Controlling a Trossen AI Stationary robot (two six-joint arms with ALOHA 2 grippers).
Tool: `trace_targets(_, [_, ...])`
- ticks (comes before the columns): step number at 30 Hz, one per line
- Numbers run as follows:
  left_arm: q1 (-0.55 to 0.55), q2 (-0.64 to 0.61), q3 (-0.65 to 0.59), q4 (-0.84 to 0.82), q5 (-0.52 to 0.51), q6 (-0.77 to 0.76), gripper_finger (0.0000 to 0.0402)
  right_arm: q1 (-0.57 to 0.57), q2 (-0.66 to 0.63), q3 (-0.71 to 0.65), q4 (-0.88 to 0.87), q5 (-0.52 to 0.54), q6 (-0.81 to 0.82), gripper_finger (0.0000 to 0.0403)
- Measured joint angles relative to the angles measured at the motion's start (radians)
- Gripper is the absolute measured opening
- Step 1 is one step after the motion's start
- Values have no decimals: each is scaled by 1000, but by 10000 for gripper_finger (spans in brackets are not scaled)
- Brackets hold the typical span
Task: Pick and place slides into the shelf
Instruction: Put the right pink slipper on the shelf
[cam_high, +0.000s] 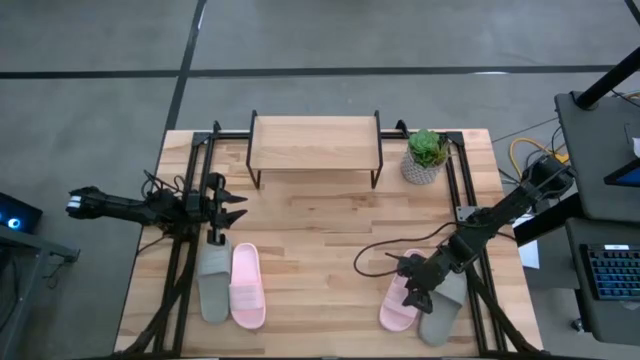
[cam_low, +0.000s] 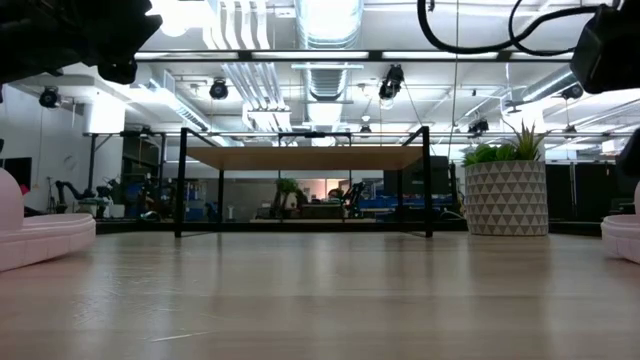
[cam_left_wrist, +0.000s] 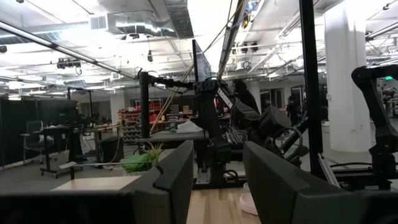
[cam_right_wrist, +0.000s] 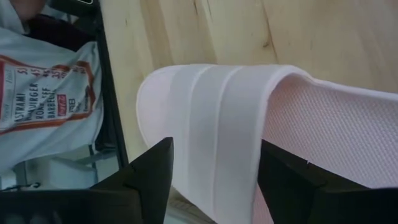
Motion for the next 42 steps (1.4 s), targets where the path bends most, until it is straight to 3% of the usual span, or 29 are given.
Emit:
trace_targets(6, [0, 0, 0, 0, 0, 0, 126, 0, 0, -3, 0, 0, -12, 154])
trace_targets(16, [0, 0, 0, 0, 0, 0, 126, 0, 0, -3, 7, 0, -68, 17])
trace_targets(25, [0, 0, 0, 0, 0, 0, 126, -2, 0, 1, 68, 28, -198, 12])
trace_targets(42, [0, 0, 0, 0, 0, -1, 126, -2, 1, 67, 103, 431, -503, 12])
